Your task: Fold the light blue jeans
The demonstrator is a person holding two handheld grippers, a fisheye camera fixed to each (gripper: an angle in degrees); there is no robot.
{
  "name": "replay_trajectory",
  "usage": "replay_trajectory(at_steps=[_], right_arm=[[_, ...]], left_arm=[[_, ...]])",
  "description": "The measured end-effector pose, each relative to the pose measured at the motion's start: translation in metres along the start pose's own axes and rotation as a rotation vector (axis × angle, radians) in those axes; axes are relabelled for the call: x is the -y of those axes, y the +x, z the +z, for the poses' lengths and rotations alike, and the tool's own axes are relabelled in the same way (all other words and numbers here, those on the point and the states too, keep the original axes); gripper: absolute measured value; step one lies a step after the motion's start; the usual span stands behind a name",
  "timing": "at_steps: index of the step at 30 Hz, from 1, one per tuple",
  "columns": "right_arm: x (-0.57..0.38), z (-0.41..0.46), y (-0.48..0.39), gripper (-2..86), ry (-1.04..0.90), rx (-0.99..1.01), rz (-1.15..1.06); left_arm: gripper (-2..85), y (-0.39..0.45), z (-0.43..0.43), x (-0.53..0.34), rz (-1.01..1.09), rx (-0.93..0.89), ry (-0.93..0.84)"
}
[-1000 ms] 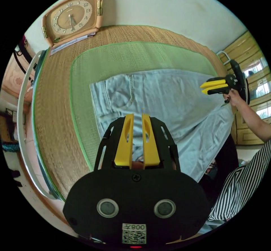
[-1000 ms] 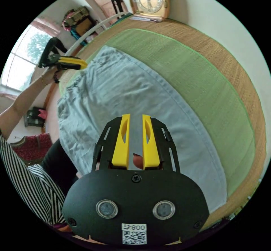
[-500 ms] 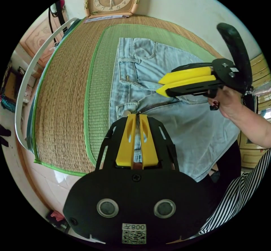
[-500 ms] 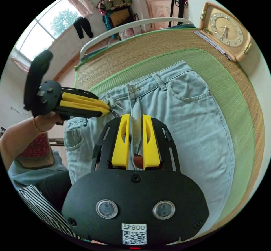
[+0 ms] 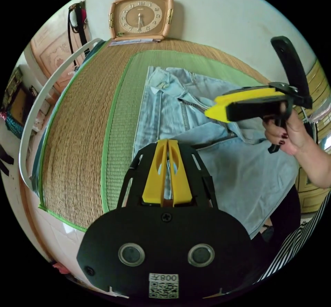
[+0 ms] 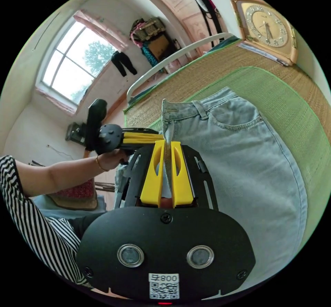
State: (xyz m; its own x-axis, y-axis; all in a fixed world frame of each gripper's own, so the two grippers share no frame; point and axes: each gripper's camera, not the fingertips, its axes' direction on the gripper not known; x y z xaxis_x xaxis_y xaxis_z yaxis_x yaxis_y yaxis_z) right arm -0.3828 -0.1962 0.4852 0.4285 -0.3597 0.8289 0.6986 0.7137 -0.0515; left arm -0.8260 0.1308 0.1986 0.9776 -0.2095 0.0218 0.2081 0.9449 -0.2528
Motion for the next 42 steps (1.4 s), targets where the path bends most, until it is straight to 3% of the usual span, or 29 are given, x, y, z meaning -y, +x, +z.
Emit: replay_trajectory(at_steps=[3, 7, 9, 20, 25, 30, 33, 36, 38, 42], right_arm=[[0.002, 0.021, -0.002, 2.9, -0.085, -0.034, -0.042], [0.004, 0.023, 0.007, 2.8, -0.064, -0.013, -0.02], [0.005, 0.023, 0.013, 2.8, -0.057, 0.005, -0.002], [0.002, 0.024, 0.031, 2.7, -0.055, 0.059, 0.047], [-0.004, 0.019, 0.039, 2.7, -0.037, 0.096, 0.072], [-0.013, 0.003, 0.043, 2.9, 0.015, 0.127, 0.065], [-0.019, -0.008, 0.04, 3.0, 0.039, 0.139, 0.024], [-0.022, 0.007, 0.034, 3.4, -0.061, 0.088, -0.027], [-0.029, 0.032, 0.03, 3.9, -0.187, 0.033, -0.061], [-0.04, 0.034, 0.03, 4.4, -0.19, 0.014, -0.055]], left_arm=[[0.8, -0.015, -0.021, -0.019, -0.066, 0.012, 0.056], [1.8, -0.037, -0.02, -0.042, -0.138, 0.039, -0.02], [2.6, -0.047, -0.005, -0.049, -0.179, -0.007, -0.083], [6.6, -0.073, 0.004, -0.062, -0.239, -0.2, -0.054], [3.4, -0.066, 0.004, -0.06, -0.184, -0.152, -0.079], [2.3, -0.051, -0.019, -0.048, -0.157, -0.138, 0.05], [2.1, -0.045, 0.001, -0.033, -0.151, -0.114, -0.002], [1.8, -0.04, 0.02, -0.031, -0.174, -0.092, -0.045], [1.5, -0.039, 0.011, -0.038, -0.23, -0.092, 0.02], [0.7, -0.013, -0.01, -0.038, -0.205, -0.101, 0.164]])
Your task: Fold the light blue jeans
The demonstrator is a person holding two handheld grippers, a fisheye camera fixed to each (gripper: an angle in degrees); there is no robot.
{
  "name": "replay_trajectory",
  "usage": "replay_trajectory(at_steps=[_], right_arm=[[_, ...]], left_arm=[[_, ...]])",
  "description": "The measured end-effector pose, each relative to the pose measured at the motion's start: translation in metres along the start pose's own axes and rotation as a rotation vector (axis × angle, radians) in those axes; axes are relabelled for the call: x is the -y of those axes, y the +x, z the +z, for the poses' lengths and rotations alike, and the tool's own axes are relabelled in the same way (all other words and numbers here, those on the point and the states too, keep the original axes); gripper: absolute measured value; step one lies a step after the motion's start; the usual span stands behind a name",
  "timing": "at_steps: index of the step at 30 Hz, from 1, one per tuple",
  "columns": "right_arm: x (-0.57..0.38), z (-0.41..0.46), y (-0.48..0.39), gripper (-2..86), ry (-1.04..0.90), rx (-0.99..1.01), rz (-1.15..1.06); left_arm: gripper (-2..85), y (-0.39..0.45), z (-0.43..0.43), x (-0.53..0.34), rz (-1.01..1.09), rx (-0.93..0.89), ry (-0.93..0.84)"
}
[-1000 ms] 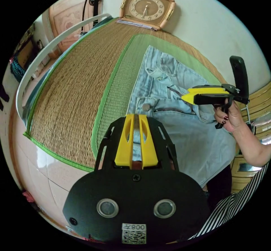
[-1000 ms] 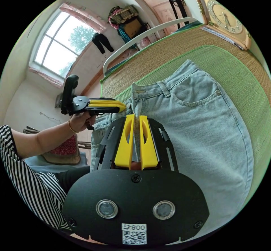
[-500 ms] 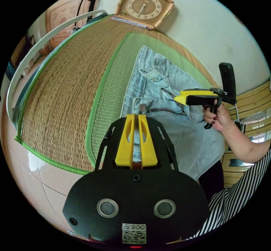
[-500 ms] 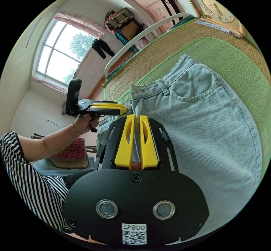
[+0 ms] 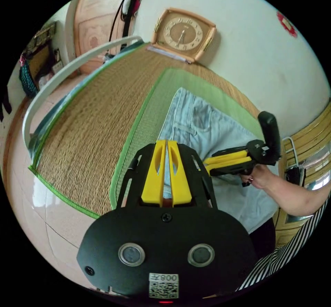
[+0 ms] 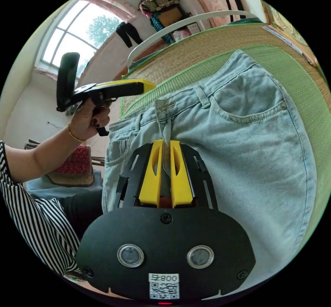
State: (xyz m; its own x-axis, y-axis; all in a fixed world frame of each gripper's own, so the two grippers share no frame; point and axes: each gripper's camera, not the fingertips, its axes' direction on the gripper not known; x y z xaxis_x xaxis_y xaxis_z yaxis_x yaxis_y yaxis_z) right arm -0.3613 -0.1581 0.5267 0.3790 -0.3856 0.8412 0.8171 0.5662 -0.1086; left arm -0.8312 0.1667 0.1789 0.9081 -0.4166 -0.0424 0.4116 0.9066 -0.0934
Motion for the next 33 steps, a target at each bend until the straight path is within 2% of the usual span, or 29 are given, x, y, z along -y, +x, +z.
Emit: replay_trajectory(at_steps=[2, 4, 5, 9, 11, 12, 14, 16, 19, 21, 23, 26, 28, 31, 33], right_arm=[[-0.007, -0.004, -0.001, 4.1, 0.001, 0.007, 0.002], [-0.014, -0.013, -0.003, 3.7, 0.005, -0.003, 0.012], [-0.021, -0.023, -0.005, 3.4, 0.024, -0.006, 0.021], [-0.066, -0.062, -0.008, 1.5, 0.107, -0.072, 0.077], [-0.102, -0.06, 0.002, 0.8, 0.06, -0.14, 0.18], [-0.109, -0.054, 0.006, 0.7, 0.022, -0.139, 0.196], [-0.136, -0.063, 0.017, 0.4, 0.085, -0.037, 0.284], [-0.153, -0.081, 0.015, 0.3, 0.116, -0.026, 0.308], [-0.207, -0.12, 0.003, 0.2, 0.172, -0.15, 0.345], [-0.256, -0.146, 0.003, 0.2, 0.202, -0.239, 0.434], [-0.336, -0.181, 0.013, 0.2, 0.25, -0.37, 0.636], [-0.43, -0.205, 0.033, 0.2, 0.2, -0.537, 0.899], [-0.476, -0.212, 0.047, 0.2, 0.186, -0.556, 1.016], [-0.524, -0.229, 0.061, 0.2, 0.333, -0.355, 1.059], [-0.532, -0.239, 0.058, 0.2, 0.311, -0.395, 1.043]], left_arm=[[0.6, 0.02, 0.02, 0.005, 0.072, -0.002, -0.078], [0.5, 0.033, 0.053, 0.005, 0.106, 0.107, -0.231], [0.4, 0.037, 0.056, 0.002, 0.109, 0.1, -0.177], [0.3, 0.055, 0.065, 0.003, 0.102, 0.098, -0.187], [0.3, 0.067, 0.07, 0.004, 0.116, 0.118, -0.182], [0.3, 0.073, 0.073, 0.006, 0.111, 0.113, -0.193], [0.3, 0.085, 0.077, 0.009, 0.099, 0.123, -0.207], [0.3, 0.103, 0.073, 0.01, 0.112, 0.149, -0.183], [0.3, 0.15, 0.069, 0.008, 0.171, 0.007, -0.135], [0.2, 0.198, 0.084, 0.005, 0.255, -0.057, -0.157], [0.2, 0.234, 0.103, 0.005, 0.329, -0.083, -0.207], [0.2, 0.276, 0.142, 0.003, 0.383, 0.012, -0.316], [0.1, 0.29, 0.157, 0.003, 0.362, 0.036, -0.327], [0.2, 0.316, 0.164, 0.012, 0.332, 0.054, -0.348], [0.2, 0.35, 0.157, 0.017, 0.369, 0.048, -0.282]])
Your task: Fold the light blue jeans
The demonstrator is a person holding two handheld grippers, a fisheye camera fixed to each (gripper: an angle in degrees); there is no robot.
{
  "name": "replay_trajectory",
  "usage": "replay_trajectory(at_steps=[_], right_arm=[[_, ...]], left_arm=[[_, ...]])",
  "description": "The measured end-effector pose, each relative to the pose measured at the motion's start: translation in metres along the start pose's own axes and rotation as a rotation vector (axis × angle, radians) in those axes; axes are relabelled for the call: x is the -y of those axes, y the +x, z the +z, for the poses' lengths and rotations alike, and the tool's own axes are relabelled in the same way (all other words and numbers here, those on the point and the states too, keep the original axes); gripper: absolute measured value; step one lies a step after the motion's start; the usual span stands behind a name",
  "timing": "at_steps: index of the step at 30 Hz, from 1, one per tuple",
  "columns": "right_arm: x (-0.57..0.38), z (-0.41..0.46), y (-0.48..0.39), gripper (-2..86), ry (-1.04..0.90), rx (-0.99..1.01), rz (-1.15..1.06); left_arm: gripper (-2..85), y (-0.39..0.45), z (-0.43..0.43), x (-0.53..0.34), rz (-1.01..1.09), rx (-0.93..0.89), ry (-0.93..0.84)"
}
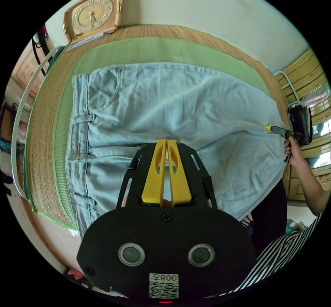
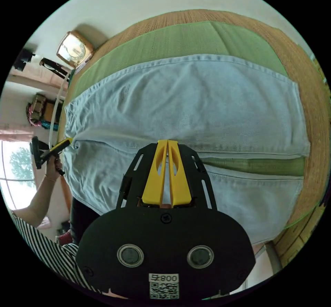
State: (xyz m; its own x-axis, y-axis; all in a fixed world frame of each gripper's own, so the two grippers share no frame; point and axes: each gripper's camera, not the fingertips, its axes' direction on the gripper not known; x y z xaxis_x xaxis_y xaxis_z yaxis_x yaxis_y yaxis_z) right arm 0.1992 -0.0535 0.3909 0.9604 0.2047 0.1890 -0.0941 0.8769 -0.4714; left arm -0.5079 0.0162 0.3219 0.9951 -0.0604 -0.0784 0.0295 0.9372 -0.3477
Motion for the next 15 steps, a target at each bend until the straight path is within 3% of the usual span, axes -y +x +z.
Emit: replay_trajectory(at_steps=[4, 9, 15], right_arm=[[-0.016, -0.042, 0.044, 0.2, 0.102, -0.18, 0.022], [-0.032, -0.061, 0.151, 0.2, 0.094, -0.175, 0.266], [-0.039, -0.097, 0.188, 0.2, 0.093, -0.219, 0.148]], left_arm=[[0.1, 0.058, 0.007, 0.033, 0.101, -0.018, 0.013], [0.1, 0.11, 0.064, 0.072, 0.099, 0.122, -0.135], [0.1, 0.161, 0.059, 0.093, 0.095, 0.124, -0.074]])
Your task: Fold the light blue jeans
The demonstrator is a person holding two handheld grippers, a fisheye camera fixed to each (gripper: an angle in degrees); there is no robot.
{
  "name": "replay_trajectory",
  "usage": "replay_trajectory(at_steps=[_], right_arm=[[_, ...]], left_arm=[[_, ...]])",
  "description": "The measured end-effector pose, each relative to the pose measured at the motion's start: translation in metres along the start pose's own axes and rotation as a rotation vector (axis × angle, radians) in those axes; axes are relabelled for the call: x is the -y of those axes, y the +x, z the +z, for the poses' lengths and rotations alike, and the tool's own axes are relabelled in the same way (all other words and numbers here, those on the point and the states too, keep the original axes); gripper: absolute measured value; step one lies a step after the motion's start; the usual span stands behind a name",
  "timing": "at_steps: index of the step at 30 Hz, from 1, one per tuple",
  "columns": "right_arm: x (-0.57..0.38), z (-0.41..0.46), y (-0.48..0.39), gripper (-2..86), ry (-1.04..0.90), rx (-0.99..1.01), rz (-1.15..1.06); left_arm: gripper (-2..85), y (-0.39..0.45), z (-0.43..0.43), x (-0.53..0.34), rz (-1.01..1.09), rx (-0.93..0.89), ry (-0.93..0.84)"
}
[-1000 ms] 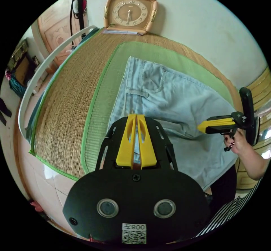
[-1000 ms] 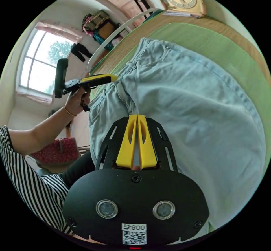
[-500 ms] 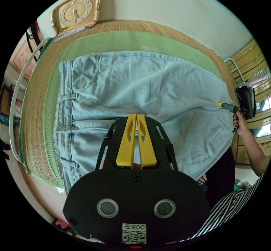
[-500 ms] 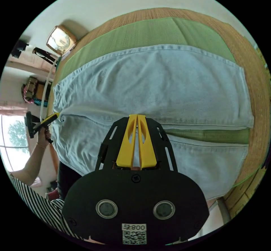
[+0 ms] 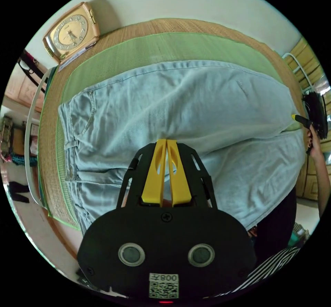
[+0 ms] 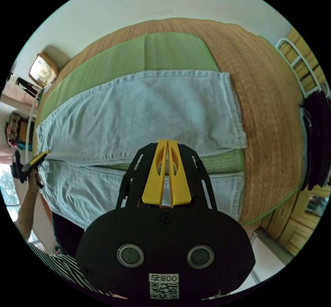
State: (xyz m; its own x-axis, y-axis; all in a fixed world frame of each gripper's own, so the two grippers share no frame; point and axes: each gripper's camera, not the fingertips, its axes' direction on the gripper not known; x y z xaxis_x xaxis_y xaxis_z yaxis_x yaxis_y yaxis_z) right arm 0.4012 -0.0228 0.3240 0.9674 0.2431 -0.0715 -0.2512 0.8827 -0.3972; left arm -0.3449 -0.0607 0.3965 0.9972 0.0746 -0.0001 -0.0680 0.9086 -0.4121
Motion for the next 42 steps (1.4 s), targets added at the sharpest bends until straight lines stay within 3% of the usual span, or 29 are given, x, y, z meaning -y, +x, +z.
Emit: replay_trajectory(at_steps=[4, 8, 14, 19, 22, 26, 36, 40, 42], right_arm=[[-0.049, -0.036, 0.072, 0.2, 0.054, 0.057, 0.13], [-0.088, -0.016, 0.125, 0.1, -0.052, 0.009, 0.245], [-0.062, -0.021, 0.157, 0.1, -0.069, -0.016, 0.203], [-0.075, -0.049, 0.183, 0.1, -0.005, 0.021, 0.211], [-0.061, -0.064, 0.189, 0.1, 0.059, 0.008, 0.164], [-0.023, -0.044, 0.214, 0.1, -0.002, -0.024, 0.162], [-0.015, -0.038, 0.267, 0.4, -0.055, -0.032, 0.099], [-0.046, -0.067, 0.3, 1.3, 0.102, 0.103, 0.171], [-0.061, -0.078, 0.316, 2.3, 0.168, 0.109, 0.2]], left_arm=[[0.1, 0.049, -0.013, 0.003, 0.109, -0.11, 0.049], [0.1, 0.099, 0.013, 0.015, 0.171, -0.081, -0.042], [0.1, 0.133, 0.028, 0.056, 0.099, -0.098, -0.087], [0.1, 0.157, 0.001, 0.079, 0.09, -0.151, 0.046], [0.1, 0.169, 0.004, 0.108, 0.053, -0.112, 0.077], [0.1, 0.191, 0.047, 0.145, 0.04, 0.017, -0.093], [0.3, 0.258, 0.049, 0.182, 0.047, 0.094, -0.047], [0.7, 0.283, 0.026, 0.193, 0.036, -0.092, 0.077], [1.5, 0.316, 0.016, 0.216, 0.126, -0.221, 0.147]])
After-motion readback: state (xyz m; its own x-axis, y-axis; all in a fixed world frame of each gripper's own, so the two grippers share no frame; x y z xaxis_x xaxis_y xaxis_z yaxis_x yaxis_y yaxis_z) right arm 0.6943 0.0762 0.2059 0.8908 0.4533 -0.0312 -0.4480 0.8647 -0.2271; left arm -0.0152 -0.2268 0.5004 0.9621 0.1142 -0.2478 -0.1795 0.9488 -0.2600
